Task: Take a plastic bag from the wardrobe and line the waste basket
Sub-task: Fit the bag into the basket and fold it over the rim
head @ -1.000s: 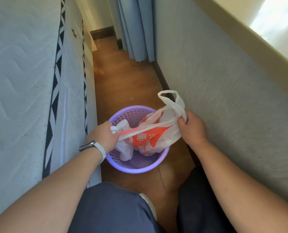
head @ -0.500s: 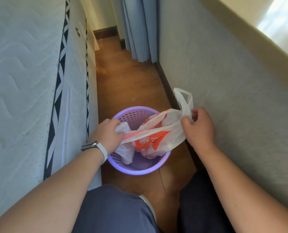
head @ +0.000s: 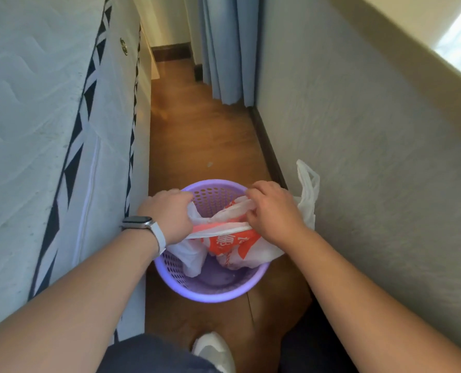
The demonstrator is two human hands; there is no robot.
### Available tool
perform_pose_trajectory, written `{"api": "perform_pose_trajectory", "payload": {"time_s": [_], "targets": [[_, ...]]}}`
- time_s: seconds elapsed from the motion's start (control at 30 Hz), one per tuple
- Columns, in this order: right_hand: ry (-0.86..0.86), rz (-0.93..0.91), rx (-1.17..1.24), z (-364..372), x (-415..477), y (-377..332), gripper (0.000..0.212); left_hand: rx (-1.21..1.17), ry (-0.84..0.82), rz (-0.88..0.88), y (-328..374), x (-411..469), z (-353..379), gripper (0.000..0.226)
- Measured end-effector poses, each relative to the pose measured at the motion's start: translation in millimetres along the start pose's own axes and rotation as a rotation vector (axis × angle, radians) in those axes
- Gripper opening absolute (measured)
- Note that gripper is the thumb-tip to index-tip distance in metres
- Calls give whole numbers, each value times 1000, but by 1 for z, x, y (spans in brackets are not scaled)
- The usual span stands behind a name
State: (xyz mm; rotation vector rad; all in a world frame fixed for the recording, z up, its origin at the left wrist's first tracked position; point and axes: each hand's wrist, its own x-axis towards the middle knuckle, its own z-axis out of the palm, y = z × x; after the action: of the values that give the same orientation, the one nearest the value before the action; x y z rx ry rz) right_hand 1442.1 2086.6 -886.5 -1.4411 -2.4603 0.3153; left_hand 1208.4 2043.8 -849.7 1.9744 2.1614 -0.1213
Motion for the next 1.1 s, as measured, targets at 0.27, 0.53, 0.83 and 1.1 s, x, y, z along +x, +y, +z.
{"api": "perform_pose_trajectory", "payload": {"time_s": [0.27, 0.53, 0.83, 1.1], "targets": [[-10, 175, 6, 14, -2, 24, 25, -54, -211, -49, -2, 7, 16, 13], [48, 183, 112, 6, -4, 31, 13, -324, 111, -180, -3, 4, 12, 16], [117, 405, 217, 4, -7, 39, 10, -322, 414, -316, -13, 5, -1, 20], [233, 392, 291, 3, -1, 25, 10, -139, 537, -128, 3, -1, -4, 24]]}}
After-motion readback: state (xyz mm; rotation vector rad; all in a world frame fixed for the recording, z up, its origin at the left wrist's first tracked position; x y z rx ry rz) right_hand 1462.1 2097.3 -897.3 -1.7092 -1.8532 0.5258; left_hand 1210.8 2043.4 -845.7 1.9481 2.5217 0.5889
